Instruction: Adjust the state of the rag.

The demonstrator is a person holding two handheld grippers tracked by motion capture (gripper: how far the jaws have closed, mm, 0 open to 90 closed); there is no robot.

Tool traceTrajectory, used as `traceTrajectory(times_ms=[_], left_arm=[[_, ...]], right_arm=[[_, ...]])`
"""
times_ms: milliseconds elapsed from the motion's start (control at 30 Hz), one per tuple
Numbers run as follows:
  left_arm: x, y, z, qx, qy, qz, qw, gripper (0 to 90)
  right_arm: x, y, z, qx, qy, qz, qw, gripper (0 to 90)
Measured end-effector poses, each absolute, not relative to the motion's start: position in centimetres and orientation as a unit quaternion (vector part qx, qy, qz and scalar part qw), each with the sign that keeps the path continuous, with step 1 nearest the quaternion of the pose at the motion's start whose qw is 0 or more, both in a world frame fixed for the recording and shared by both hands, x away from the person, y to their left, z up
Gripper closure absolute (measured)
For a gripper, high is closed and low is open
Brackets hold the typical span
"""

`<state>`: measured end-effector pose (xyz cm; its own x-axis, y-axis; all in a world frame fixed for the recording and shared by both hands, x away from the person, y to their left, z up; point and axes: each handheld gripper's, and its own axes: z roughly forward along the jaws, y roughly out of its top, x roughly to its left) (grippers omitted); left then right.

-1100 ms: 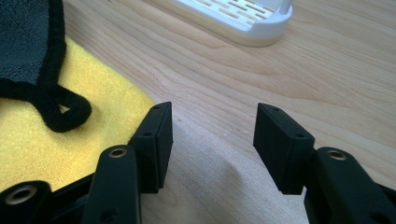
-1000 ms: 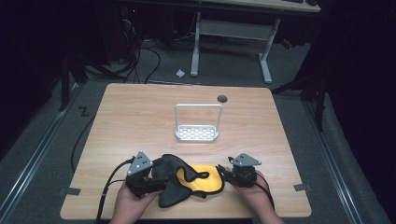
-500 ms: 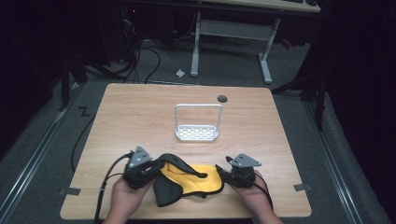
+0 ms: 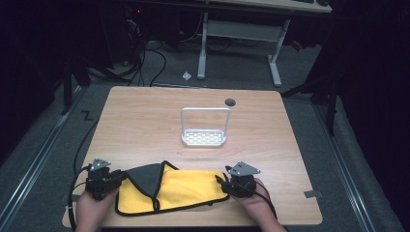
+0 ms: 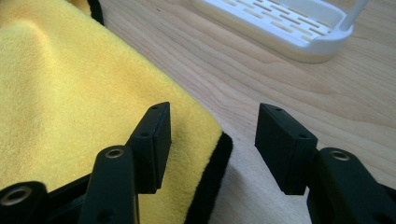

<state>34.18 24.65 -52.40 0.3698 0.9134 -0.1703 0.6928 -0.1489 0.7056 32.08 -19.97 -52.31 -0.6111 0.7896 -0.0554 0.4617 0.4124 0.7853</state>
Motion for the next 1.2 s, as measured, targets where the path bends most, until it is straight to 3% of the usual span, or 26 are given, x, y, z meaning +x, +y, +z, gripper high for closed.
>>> traceTrajectory(times_ms=[200, 267, 367, 433, 600, 667, 733, 900, 1200], left_arm=[[33.7, 24.5, -52.0, 0.738, 0.538, 0.155, 0.377, 55.5], [33.7, 24.3, -52.1, 0.739, 0.536, 0.148, 0.381, 55.3], [33.8, 23.3, -52.5, 0.750, 0.525, 0.139, 0.377, 56.0], [34.0, 22.3, -52.6, 0.757, 0.515, 0.135, 0.379, 56.5], [34.6, 19.8, -52.1, 0.765, 0.483, 0.136, 0.403, 55.1], [34.5, 19.3, -51.6, 0.758, 0.482, 0.139, 0.418, 53.8], [34.2, 19.1, -51.2, 0.754, 0.479, 0.136, 0.429, 53.4], [32.9, 17.7, -51.0, 0.764, 0.460, 0.108, 0.440, 52.7], [31.6, 13.9, -52.2, 0.815, 0.411, 0.089, 0.400, 52.0]], right_arm=[[32.6, -18.9, -53.2, 0.381, 0.829, 0.364, 0.189, 47.0], [32.6, -18.9, -53.3, 0.381, 0.831, 0.363, 0.181, 53.2], [32.6, -18.9, -53.1, 0.379, 0.835, 0.366, 0.161, 74.6], [32.7, -19.0, -53.0, 0.377, 0.838, 0.364, 0.154, 78.6], [34.0, -21.5, -51.1, 0.419, 0.799, 0.371, 0.222, 79.5], [34.5, -24.4, -49.2, 0.451, 0.753, 0.392, 0.275, 79.4], [34.5, -25.1, -48.8, 0.458, 0.743, 0.400, 0.280, 79.3], [32.9, -25.3, -49.0, 0.452, 0.752, 0.406, 0.257, 78.4], [30.4, -19.6, -52.3, 0.387, 0.829, 0.368, 0.168, 77.4]])
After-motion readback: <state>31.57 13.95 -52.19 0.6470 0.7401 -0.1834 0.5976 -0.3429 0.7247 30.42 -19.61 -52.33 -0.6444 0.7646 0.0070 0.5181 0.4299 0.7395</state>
